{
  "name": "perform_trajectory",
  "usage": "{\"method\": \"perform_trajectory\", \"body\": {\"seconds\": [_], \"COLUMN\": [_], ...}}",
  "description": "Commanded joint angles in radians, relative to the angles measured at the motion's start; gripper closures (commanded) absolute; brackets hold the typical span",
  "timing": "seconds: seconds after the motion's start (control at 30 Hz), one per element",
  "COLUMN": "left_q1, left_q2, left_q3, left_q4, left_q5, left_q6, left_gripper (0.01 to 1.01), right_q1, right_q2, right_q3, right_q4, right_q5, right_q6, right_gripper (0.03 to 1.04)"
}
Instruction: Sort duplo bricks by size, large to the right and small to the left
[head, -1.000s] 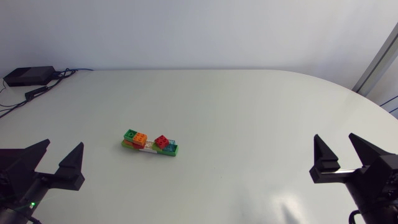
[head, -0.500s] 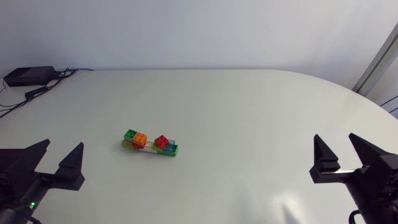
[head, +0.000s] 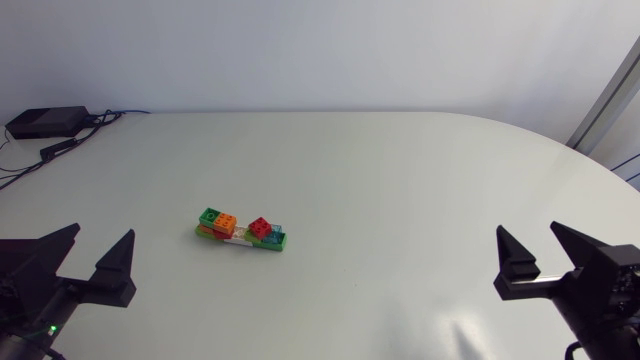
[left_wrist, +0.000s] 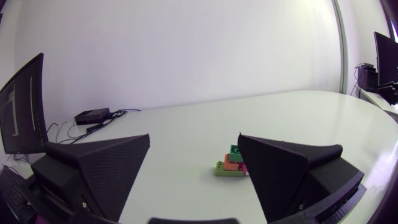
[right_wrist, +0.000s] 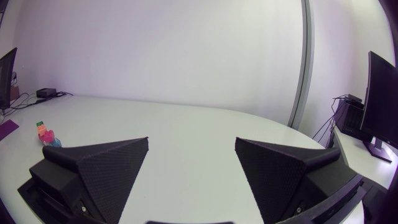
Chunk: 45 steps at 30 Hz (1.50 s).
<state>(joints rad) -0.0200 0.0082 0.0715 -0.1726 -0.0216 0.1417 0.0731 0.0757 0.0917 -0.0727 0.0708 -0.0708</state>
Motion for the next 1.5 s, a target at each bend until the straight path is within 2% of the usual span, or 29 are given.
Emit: {"method": "perform_trajectory", "body": {"seconds": [0.0,0.1,0.17,0.27,0.37,0.5,0.67,0.77,0.83,0.93,1.03,1.17,1.3,1.47], "left_q1": [0.0,0.006,0.046,0.095,0.109,0.061,0.012,-0.02,-0.035,-0.037,-0.04,-0.097,-0.169,-0.233], "left_q2": [0.032,0.176,0.314,0.538,0.7,0.857,0.99,1.079,1.102,1.099,1.11,1.156,1.211,1.471], "left_q3": [0.04,0.123,0.188,0.346,0.518,0.714,0.837,0.898,0.907,0.898,0.886,0.881,0.873,0.996], "left_q4": [-0.019,0.01,0.053,0.031,-0.09,-0.295,-0.513,-0.66,-0.705,-0.705,-0.688,-0.676,-0.568,-0.527], "left_q5": [0.002,0.0,0.002,0.02,0.02,0.02,0.02,0.022,0.022,0.022,0.022,0.022,0.026,0.028], "left_q6": [0.019,0.019,0.021,0.021,0.021,0.045,0.134,0.147,0.177,0.199,0.199,0.234,0.326,0.242], "left_gripper": [0.048,0.048,0.048,0.046,0.046,0.044,0.044,0.044,0.044,0.044,0.043,0.043,0.043,0.044], "right_q1": [0.004,0.001,-0.002,-0.001,0.017,0.113,0.243,0.361,0.439,0.559,0.62,0.636,0.64,0.642], "right_q2": [0.085,0.257,0.378,0.539,0.654,0.8,0.958,1.026,1.086,1.181,1.239,1.308,1.363,1.443], "right_q3": [0.08,0.18,0.258,0.385,0.5,0.663,0.821,0.884,0.919,0.956,0.981,0.993,0.985,0.99], "right_q4": [-0.001,0.019,0.021,-0.015,-0.096,-0.272,-0.464,-0.515,-0.532,-0.53,-0.516,-0.495,-0.472,-0.438], "right_q5": [0.003,0.003,0.003,0.006,0.006,0.007,0.007,0.007,0.012,0.052,0.063,0.063,0.063,0.063], "right_q6": [0.002,0.002,0.003,0.006,0.014,0.026,0.055,0.069,0.101,0.132,0.154,0.157,0.147,0.137], "right_gripper": [0.06,0.06,0.06,0.06,0.06,0.06,0.06,0.06,0.06,0.06,0.06,0.06,0.06,0.06]}}
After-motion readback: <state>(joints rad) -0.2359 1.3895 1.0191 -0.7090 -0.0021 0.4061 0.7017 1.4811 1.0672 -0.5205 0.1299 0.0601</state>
